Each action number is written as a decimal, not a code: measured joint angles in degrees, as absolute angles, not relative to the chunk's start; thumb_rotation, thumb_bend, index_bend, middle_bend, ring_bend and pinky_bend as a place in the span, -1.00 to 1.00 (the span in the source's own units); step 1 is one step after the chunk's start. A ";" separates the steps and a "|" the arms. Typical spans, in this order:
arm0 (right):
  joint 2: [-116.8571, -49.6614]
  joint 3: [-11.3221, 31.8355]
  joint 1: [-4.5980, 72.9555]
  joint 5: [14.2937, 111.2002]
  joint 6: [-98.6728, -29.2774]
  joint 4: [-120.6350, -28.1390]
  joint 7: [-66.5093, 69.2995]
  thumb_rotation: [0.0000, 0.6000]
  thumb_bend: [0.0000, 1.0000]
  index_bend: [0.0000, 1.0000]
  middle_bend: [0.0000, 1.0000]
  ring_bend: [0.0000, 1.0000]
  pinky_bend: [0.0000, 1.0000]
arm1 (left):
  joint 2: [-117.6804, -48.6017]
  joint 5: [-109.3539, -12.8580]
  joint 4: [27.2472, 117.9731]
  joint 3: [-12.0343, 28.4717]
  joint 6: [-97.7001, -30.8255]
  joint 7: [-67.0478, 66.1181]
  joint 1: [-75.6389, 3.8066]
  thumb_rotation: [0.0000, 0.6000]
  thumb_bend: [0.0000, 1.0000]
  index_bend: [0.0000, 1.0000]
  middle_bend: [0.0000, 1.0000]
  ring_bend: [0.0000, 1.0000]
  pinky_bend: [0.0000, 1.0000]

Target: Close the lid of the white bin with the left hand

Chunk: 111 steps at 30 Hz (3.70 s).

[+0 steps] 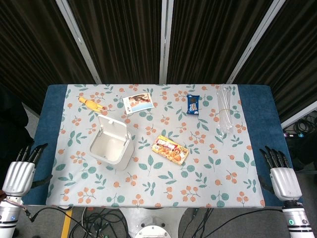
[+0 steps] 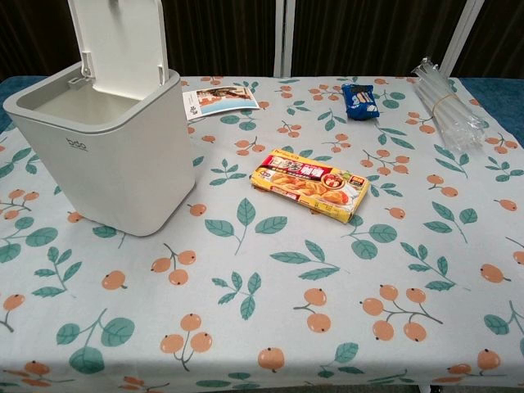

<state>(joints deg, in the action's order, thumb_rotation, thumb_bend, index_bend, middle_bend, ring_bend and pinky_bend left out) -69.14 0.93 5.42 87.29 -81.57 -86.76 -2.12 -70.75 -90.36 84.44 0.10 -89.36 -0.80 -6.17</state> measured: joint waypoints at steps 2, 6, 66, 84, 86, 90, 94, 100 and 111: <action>-69.29 0.90 5.53 87.24 -81.28 -86.95 -2.70 1.00 -0.49 -1.00 -1.00 -1.00 -1.00 | -70.61 -90.37 84.51 0.06 -89.32 -0.65 -6.08 1.00 -0.99 -0.78 -0.68 -0.95 -0.77; -69.78 0.94 5.75 87.05 -80.86 -87.30 -3.42 1.00 -0.48 -1.00 -1.00 -1.00 -1.00 | -70.45 -90.36 84.38 -0.06 -89.23 -0.02 -5.80 1.00 -0.99 -0.78 -0.68 -0.95 -0.77; -69.48 0.70 5.81 86.36 -79.70 -84.84 -0.73 1.00 -0.48 -1.00 -1.00 -1.00 -1.00 | -64.00 -81.50 106.09 14.00 -57.74 -19.37 -36.85 1.00 0.86 -0.89 -0.71 -0.95 -0.80; -69.79 0.80 5.91 85.61 -78.93 -84.72 -1.19 1.00 -0.48 -1.00 -1.00 -1.00 -1.00 | -55.57 -79.30 116.46 8.30 -59.50 -24.02 -33.57 1.00 0.88 -0.68 -0.41 -0.79 -0.80; -69.90 0.76 5.98 85.50 -78.65 -84.68 -1.22 1.00 -0.48 -1.00 -1.00 -1.00 -1.00 | -54.82 -79.90 117.22 7.33 -60.31 -23.96 -32.61 1.00 0.88 -0.66 -0.41 -0.79 -0.80; -70.10 0.63 6.12 85.43 -78.24 -84.82 -1.71 1.00 -0.48 -1.00 -1.00 -1.00 -1.00 | -54.26 -81.36 117.88 5.79 -61.64 -23.07 -31.07 1.00 0.88 -0.63 -0.39 -0.77 -0.80; -70.18 0.63 6.20 85.42 -78.15 -85.06 -2.12 1.00 -0.48 -1.00 -1.00 -1.00 -1.00 | -54.66 -82.75 117.50 4.43 -62.40 -21.99 -29.99 1.00 0.88 -0.63 -0.39 -0.77 -0.80; -70.24 0.53 6.30 85.23 -77.74 -85.26 -2.66 1.00 -0.48 -1.00 -1.00 -1.00 -1.00 | -56.39 -83.83 115.68 2.88 -62.95 -20.40 -28.81 1.00 0.88 -0.63 -0.39 -0.77 -0.80; -70.59 0.30 6.43 85.17 -77.26 -85.10 -2.84 1.00 -0.48 -1.00 -1.00 -1.00 -1.00 | -59.09 -84.88 112.97 1.52 -63.43 -18.39 -27.78 1.00 0.88 -0.63 -0.39 -0.77 -0.80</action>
<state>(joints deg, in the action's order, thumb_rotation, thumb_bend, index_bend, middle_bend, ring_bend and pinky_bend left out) -70.59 0.30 6.43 85.17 -77.26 -85.10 -2.84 -59.09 -84.88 112.97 1.52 -63.43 -18.39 -27.78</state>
